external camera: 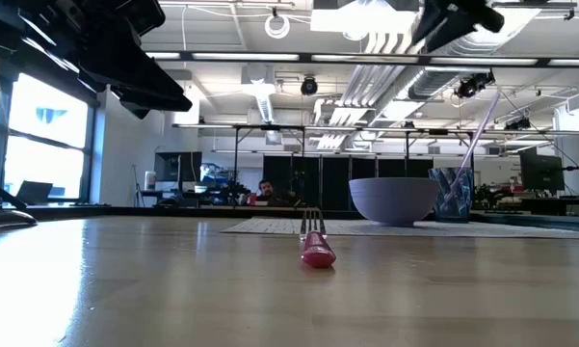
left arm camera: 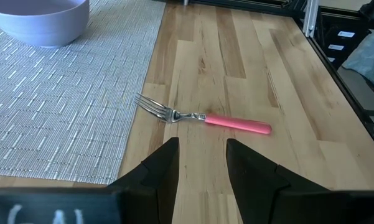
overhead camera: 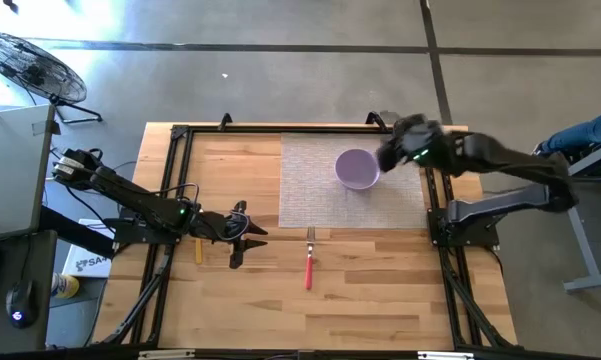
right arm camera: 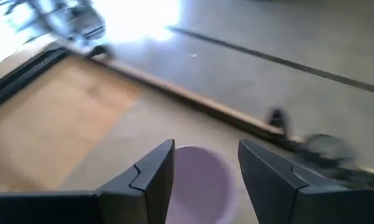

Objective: Pick & Place Utensil
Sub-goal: Put the pink fork into the purple bowl

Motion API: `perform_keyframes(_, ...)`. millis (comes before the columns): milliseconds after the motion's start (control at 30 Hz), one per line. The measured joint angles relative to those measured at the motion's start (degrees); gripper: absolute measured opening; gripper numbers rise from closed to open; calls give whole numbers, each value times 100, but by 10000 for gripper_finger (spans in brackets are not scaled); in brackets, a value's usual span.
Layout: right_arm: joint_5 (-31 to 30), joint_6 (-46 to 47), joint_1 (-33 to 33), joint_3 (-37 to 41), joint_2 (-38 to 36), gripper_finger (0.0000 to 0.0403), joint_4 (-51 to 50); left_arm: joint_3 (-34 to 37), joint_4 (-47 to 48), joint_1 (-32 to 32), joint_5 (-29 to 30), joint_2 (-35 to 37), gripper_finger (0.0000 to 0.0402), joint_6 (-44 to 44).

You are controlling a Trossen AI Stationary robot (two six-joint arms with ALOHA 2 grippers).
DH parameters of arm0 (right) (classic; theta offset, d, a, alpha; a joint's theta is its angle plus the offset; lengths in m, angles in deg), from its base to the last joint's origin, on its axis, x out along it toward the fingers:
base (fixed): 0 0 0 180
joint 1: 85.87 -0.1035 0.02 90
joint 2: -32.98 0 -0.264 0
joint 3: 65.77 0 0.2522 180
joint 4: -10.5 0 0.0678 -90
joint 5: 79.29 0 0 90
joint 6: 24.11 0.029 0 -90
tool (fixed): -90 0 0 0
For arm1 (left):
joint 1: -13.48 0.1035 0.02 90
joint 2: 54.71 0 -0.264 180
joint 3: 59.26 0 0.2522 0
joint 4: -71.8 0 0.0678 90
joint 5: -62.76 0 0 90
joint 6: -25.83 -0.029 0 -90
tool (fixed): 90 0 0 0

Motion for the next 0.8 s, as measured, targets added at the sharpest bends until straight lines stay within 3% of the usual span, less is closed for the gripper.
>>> perform_keyframes(167, 44, -5, -944, 3, 950, 157, 672, 0, 0, -1, 0, 1, 129, 0)
perform_keyframes(300, 441, -615, -1490, 5, 1732, 149, 1390, 0, 0, 1, 0, 0, 129, 0)
perform_keyframes(567, 2139, -2186, -2334, 5, 3234, 145, 3300, 0, 0, 2, 0, 1, 129, 0)
perform_keyframes(800, 3249, -2883, -2627, -506, 4434, 152, 3615, 0, 0, 1, 0, 1, 129, 0)
